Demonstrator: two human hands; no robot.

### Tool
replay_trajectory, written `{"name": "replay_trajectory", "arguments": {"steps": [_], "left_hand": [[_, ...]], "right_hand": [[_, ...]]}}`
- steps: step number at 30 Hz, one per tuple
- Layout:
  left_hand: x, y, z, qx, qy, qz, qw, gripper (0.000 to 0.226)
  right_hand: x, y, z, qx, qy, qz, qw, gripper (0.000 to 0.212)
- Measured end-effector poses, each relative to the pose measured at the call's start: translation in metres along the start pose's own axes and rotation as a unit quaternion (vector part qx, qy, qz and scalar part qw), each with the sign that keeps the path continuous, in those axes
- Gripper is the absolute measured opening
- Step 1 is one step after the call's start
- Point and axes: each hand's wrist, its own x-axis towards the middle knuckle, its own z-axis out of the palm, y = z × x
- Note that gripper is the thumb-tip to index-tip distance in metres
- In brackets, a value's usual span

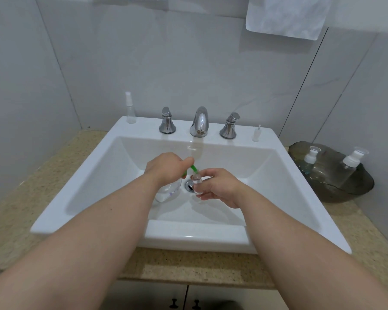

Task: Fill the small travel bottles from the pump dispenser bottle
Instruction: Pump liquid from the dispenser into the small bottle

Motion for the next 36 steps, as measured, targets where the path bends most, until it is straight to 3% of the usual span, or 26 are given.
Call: {"name": "replay_trajectory", "arguments": {"steps": [17,36], "left_hand": [[-0.003,0.003,-0.002,0.017,-0.004,0.008,1.000,0.048],[-0.005,0.003,0.001,0.013,-0.013,0.014,1.000,0.065]], "right_hand": [[0.003,0.003,0.001,-0.044,-0.007,-0.016,0.999,0.024],[0.012,0.011,-0.001,-0.099,0.009,-0.009,0.995,0.024]]}}
